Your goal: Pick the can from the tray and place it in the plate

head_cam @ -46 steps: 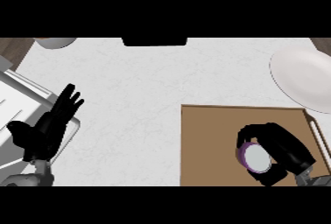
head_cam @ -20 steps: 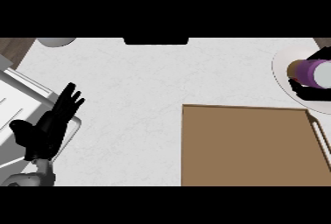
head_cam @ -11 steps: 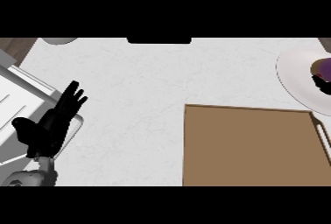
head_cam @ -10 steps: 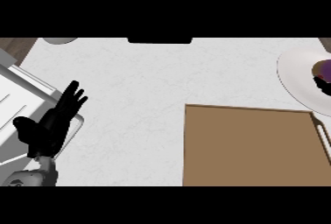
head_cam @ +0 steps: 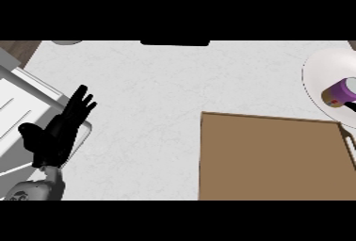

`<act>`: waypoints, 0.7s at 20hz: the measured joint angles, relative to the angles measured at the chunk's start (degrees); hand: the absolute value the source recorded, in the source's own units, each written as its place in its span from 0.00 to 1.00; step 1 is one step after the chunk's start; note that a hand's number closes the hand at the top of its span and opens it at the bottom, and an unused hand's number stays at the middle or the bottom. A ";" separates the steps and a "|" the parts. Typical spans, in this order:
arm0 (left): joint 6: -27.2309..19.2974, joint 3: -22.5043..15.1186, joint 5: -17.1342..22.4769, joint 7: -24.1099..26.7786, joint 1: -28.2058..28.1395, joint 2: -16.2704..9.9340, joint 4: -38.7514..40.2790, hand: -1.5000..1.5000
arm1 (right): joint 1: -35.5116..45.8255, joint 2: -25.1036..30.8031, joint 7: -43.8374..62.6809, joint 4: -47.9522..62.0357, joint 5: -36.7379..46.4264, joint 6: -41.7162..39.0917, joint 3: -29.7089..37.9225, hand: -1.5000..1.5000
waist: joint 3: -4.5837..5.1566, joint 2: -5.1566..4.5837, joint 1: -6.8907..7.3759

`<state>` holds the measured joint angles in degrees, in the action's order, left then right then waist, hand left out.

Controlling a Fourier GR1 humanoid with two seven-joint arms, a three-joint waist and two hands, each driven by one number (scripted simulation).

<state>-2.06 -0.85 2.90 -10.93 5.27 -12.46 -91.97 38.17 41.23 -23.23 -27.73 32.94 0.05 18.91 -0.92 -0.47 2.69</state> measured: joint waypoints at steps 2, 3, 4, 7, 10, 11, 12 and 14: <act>-0.10 -0.06 -0.36 0.41 0.06 0.13 0.18 0.50 | 1.43 1.00 -2.89 2.73 -0.13 -1.17 0.36 0.00 | -0.04 -0.01 0.10; 0.03 0.00 -0.18 0.35 0.13 0.16 0.18 0.50 | 1.88 1.35 -4.71 3.77 -0.23 -1.13 0.63 0.00 | -0.06 -0.06 0.15; 0.07 0.10 0.05 -0.12 0.11 0.17 0.06 0.50 | 2.18 1.87 -6.56 4.57 -0.62 -1.08 1.20 0.00 | -0.07 -0.04 0.08; -0.07 0.26 -0.29 0.59 -0.25 0.22 0.11 0.50 | 2.96 1.21 -12.71 5.73 -2.75 0.03 3.39 0.00 | -0.08 0.07 -0.22; 0.21 0.60 0.12 0.20 -0.68 0.02 -0.12 0.50 | 4.71 1.14 -18.50 5.96 -6.34 -3.86 5.98 0.00 | -0.04 0.28 -0.73; 0.09 0.66 0.02 0.27 -0.86 0.05 -0.21 0.50 | 5.13 1.57 -20.12 6.22 -7.59 -5.78 6.91 0.00 | -0.01 0.34 -0.88; -0.38 0.69 -0.27 -0.11 -0.94 0.19 -0.42 0.50 | 5.56 1.91 -21.18 6.64 -8.87 -7.37 7.93 0.00 | 0.05 0.38 -0.98; -0.34 0.83 -0.33 0.17 -1.08 0.23 -0.34 0.50 | 6.98 2.21 -20.57 7.96 -11.00 -10.16 9.60 0.00 | 0.11 0.52 -1.15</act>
<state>-2.40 -0.02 2.57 -10.77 4.19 -12.23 -92.31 45.15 43.44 -43.80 -19.77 21.94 -10.11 28.52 -0.81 0.05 1.55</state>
